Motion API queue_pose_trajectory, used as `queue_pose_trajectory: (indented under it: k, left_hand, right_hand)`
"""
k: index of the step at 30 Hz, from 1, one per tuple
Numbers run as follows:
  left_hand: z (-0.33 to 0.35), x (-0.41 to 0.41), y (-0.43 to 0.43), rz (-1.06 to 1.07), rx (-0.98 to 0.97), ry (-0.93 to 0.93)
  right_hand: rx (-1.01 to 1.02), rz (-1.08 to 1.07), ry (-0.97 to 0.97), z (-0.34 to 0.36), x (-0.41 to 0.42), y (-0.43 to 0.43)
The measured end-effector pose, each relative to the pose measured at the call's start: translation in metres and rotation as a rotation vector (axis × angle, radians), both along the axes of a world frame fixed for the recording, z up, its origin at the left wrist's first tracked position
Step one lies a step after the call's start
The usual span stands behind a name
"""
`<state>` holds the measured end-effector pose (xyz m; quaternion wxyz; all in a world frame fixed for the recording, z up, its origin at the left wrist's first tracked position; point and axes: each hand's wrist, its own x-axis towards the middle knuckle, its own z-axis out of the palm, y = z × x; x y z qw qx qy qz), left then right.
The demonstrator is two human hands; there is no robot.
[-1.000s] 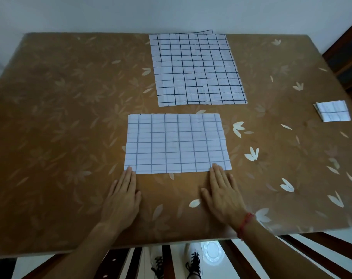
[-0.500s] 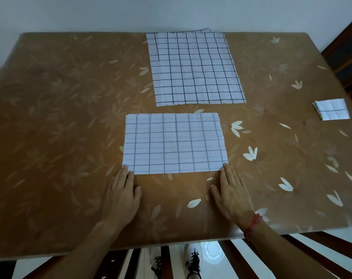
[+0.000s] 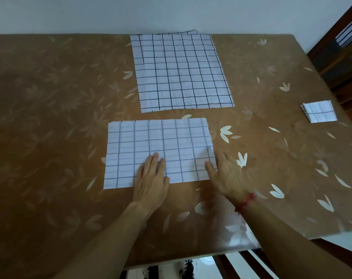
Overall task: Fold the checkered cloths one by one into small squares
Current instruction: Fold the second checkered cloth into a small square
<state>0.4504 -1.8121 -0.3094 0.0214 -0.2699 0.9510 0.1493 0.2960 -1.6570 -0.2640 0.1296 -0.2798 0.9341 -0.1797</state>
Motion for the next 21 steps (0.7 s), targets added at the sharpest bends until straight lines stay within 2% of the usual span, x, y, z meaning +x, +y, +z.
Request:
queue_pose_trajectory:
  k: [3, 9, 16, 21]
  left_hand:
    - [-0.002, 0.0, 0.0, -0.004, -0.001, 0.009]
    - [-0.002, 0.001, -0.002, -0.006, 0.029, 0.02]
    - [-0.002, 0.002, -0.004, -0.013, 0.044, 0.024]
    - [-0.001, 0.004, -0.006, -0.034, 0.067, 0.035]
  right_hand:
    - [-0.168, -0.029, -0.1, -0.002, -0.024, -0.018]
    - [-0.301, -0.332, -0.463, -0.001, -0.045, -0.039]
    - [-0.388, -0.513, -0.631, 0.0, -0.051, -0.052]
    - [-0.421, -0.541, -0.749, -0.002, -0.051, -0.058]
